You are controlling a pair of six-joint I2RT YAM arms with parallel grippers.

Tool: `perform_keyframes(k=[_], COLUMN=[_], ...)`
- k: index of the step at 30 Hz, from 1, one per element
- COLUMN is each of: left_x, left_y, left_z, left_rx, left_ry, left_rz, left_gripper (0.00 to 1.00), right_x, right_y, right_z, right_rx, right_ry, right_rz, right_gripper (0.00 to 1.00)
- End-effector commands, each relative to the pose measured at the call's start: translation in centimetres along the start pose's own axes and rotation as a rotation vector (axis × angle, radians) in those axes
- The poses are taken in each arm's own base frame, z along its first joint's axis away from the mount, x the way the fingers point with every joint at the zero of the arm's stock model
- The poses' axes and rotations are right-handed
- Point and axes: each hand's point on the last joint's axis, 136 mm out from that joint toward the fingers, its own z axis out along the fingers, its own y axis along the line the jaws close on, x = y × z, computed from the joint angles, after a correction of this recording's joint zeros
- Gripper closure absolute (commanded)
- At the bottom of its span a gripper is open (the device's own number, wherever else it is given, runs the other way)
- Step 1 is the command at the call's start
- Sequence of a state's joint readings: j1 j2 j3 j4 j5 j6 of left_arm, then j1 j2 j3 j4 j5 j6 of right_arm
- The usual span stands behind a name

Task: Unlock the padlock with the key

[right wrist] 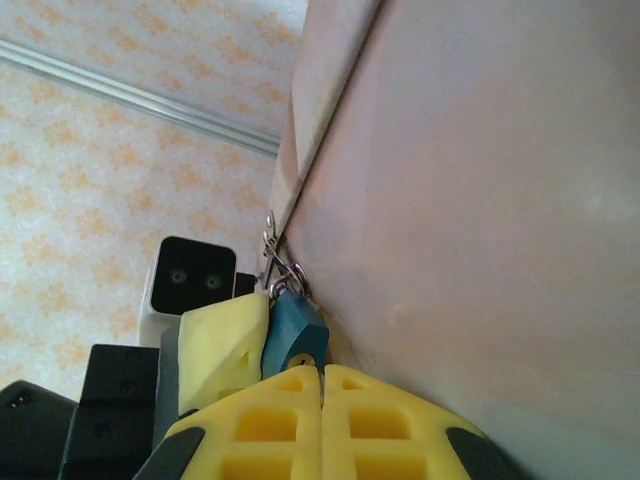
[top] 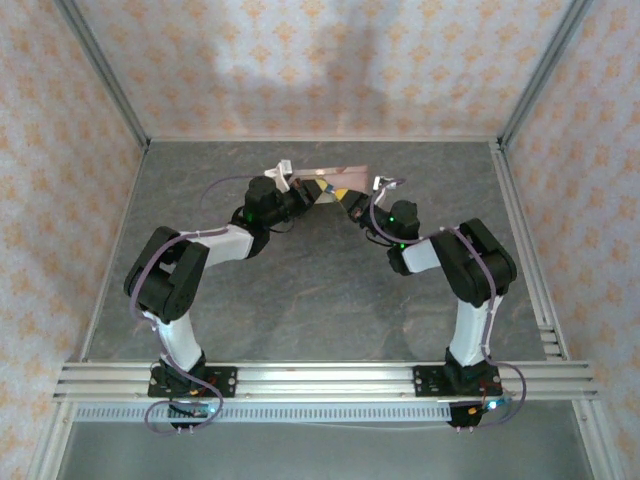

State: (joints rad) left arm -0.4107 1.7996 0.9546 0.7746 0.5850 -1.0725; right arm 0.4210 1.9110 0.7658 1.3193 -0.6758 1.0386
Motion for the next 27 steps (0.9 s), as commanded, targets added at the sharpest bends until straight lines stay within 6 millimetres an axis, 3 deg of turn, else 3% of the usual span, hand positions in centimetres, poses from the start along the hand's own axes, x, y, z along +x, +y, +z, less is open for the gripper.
perform_keyframes(k=[1, 7, 16, 21, 27], left_x=[10.6, 9.9, 8.4, 8.4, 8.6], left_y=[-9.0, -9.1, -8.4, -7.9, -7.7], left_z=[-1.3, -1.4, -1.7, -1.8, -1.9], left_rx=[0.3, 0.294, 0.278, 0.262, 0.267], left_ry=[0.427, 0.405, 0.379, 0.383, 0.383], left_rz=[0.106, 0.101, 0.072, 0.067, 0.067], left_gripper=[1.0, 1.0, 1.0, 1.0, 1.0], right_x=[1.3, 1.9, 3.2, 3.1, 3.4], right_y=[7.2, 5.6, 2.8, 2.4, 2.1], right_z=[2.2, 0.6, -3.2, -4.4, -4.4], right_rx=[-0.221, -0.173, -0.062, -0.023, -0.008], right_ry=[0.106, 0.072, 0.026, -0.008, -0.018], right_rz=[-0.028, -0.181, -0.481, -0.526, -0.485], right_gripper=[0.97, 1.0, 0.96, 0.96, 0.97])
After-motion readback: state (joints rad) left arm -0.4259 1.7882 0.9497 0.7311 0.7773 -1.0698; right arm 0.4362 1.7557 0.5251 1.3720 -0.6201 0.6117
